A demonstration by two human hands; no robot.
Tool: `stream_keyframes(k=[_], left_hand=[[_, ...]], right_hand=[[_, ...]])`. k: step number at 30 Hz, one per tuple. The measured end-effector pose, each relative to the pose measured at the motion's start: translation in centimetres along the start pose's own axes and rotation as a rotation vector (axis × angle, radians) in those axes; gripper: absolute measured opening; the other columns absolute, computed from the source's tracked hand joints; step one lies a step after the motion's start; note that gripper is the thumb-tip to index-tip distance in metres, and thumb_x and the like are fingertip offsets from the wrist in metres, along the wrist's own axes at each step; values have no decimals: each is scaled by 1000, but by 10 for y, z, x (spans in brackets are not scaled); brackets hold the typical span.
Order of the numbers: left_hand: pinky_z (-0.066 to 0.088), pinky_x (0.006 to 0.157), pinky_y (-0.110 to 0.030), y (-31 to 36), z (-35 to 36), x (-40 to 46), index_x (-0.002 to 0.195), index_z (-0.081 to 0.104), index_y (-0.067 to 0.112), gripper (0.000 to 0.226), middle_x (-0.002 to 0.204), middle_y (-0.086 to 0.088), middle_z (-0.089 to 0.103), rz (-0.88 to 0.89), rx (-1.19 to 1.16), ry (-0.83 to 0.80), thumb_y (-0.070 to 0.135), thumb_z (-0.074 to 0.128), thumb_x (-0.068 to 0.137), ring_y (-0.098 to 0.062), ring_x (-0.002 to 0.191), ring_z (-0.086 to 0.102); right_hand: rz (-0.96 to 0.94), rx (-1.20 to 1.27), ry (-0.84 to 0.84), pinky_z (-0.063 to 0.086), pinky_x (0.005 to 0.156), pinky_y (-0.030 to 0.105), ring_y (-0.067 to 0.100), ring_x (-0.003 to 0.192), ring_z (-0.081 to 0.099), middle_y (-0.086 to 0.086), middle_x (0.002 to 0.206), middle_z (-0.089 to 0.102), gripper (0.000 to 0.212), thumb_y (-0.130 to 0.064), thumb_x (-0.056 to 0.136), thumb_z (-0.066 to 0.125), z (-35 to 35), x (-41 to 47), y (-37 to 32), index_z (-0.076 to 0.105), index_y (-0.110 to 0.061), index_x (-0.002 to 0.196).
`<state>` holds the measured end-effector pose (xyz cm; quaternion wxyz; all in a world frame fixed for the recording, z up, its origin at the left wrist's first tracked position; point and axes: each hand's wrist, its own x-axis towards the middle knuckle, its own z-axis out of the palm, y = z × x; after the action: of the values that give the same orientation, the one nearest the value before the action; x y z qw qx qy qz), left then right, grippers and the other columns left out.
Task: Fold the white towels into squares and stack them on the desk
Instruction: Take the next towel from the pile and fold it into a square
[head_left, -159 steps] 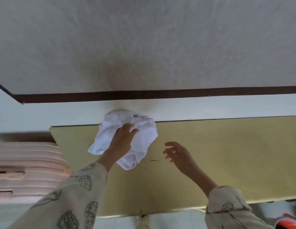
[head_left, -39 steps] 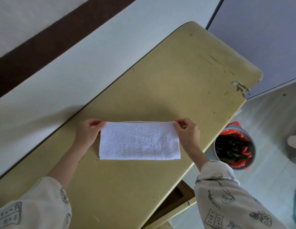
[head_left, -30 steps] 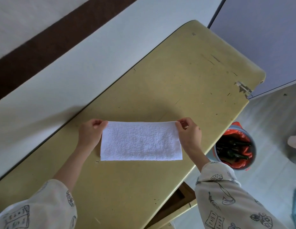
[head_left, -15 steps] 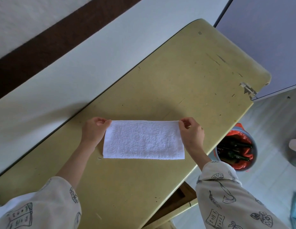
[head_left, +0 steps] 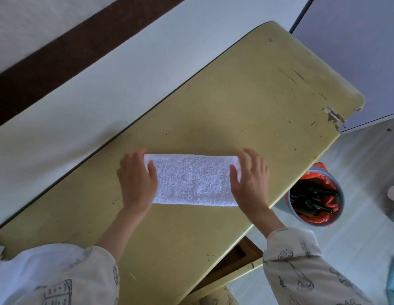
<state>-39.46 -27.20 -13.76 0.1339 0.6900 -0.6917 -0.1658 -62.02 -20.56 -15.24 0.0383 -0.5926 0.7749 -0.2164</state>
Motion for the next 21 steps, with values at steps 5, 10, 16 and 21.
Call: stream_keyframes(k=[5, 10, 16, 21], left_hand=[[12, 113, -50, 10, 45, -34, 139, 31, 14, 44, 149, -12, 31, 356, 171, -176, 22, 27, 96, -28, 140, 20], [9, 113, -48, -4, 59, -27, 143, 31, 21, 49, 151, -10, 28, 364, 299, -223, 35, 23, 96, -29, 140, 21], [2, 114, -51, -33, 40, -24, 147, 6, 23, 55, 157, -4, 3, 272, 306, -317, 45, 2, 97, -24, 144, 2], [28, 102, -51, -32, 12, -34, 126, 46, 2, 43, 134, -22, 41, -68, 136, -87, 32, 42, 95, -40, 123, 37]], right_hand=[[-175, -40, -215, 20, 111, 50, 28, 136, 25, 15, 144, 41, 43, -18, 90, 37, 35, -33, -32, 43, -10, 132], [-110, -208, -318, 12, 113, 44, 24, 139, 19, 13, 150, 31, 55, -40, 93, 32, 42, -34, -8, 29, -19, 143], [-98, -298, -386, -1, 114, 40, 21, 142, 8, 12, 154, 22, 58, -48, 95, 20, 22, -36, 16, 15, -24, 148], [-196, -258, -369, 2, 113, 48, 26, 142, 11, 11, 154, 21, 55, -46, 97, 14, 12, -36, -7, 22, -22, 146]])
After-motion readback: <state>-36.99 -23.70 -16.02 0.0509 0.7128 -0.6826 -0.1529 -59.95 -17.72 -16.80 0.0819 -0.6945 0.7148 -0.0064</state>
